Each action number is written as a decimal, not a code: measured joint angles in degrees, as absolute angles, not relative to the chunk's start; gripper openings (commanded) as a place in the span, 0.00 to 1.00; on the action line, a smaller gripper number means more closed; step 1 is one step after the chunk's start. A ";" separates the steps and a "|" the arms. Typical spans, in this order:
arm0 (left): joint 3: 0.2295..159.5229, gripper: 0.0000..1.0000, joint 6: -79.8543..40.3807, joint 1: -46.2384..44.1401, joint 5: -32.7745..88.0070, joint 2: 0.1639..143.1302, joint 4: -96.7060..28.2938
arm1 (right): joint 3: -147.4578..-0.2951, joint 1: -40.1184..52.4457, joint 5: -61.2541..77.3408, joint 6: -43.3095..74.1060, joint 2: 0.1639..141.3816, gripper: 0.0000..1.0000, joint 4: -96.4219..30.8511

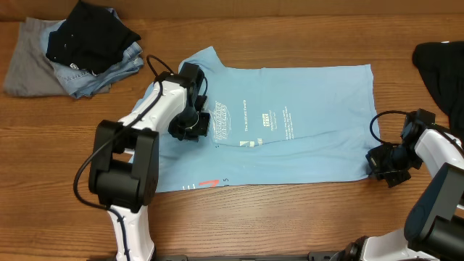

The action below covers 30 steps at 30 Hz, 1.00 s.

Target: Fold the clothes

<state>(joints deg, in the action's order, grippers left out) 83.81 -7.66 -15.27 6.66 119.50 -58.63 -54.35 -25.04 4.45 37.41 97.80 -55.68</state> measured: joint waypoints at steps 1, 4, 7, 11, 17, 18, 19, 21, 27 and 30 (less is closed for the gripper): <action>83.81 0.04 -7.57 -15.20 6.68 120.29 -58.65 | -54.35 -25.02 4.43 37.30 97.80 0.04 -55.70; 84.03 0.04 -7.44 -14.90 6.85 120.57 -58.63 | -54.37 -25.04 4.40 36.99 97.80 0.04 -55.72; 84.03 0.04 -7.40 -14.90 6.28 120.57 -58.43 | -54.37 -25.02 4.40 36.62 97.80 0.04 -55.75; 84.03 0.04 -7.29 -14.74 4.08 120.55 -57.06 | -54.37 -25.04 4.34 36.36 97.80 0.04 -55.75; 84.20 0.04 -7.27 -13.10 -1.96 120.44 -49.91 | -54.37 -25.02 4.99 36.18 97.80 0.04 -55.75; 84.29 0.06 -7.27 -12.75 -2.63 120.44 -48.73 | -54.37 -24.97 5.30 36.18 97.82 0.04 -55.77; 84.38 0.07 -7.25 -12.43 -3.31 120.46 -47.79 | -54.37 -24.95 5.69 36.21 97.84 0.04 -55.81; 84.73 0.08 -7.14 -11.94 -4.73 120.64 -47.22 | -54.37 -24.93 5.80 36.18 97.89 0.04 -55.79; 88.58 0.07 -6.83 -11.20 -12.88 122.58 -50.26 | -54.39 -24.93 4.80 36.18 97.89 0.04 -55.75; 91.09 0.13 -6.83 -10.28 -17.65 123.35 -52.53 | -54.39 -24.95 3.20 36.23 97.89 0.04 -55.70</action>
<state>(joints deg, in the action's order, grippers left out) 91.09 -6.83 -10.28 -17.65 123.35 -52.53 -54.39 -24.95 3.20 36.23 97.89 -55.70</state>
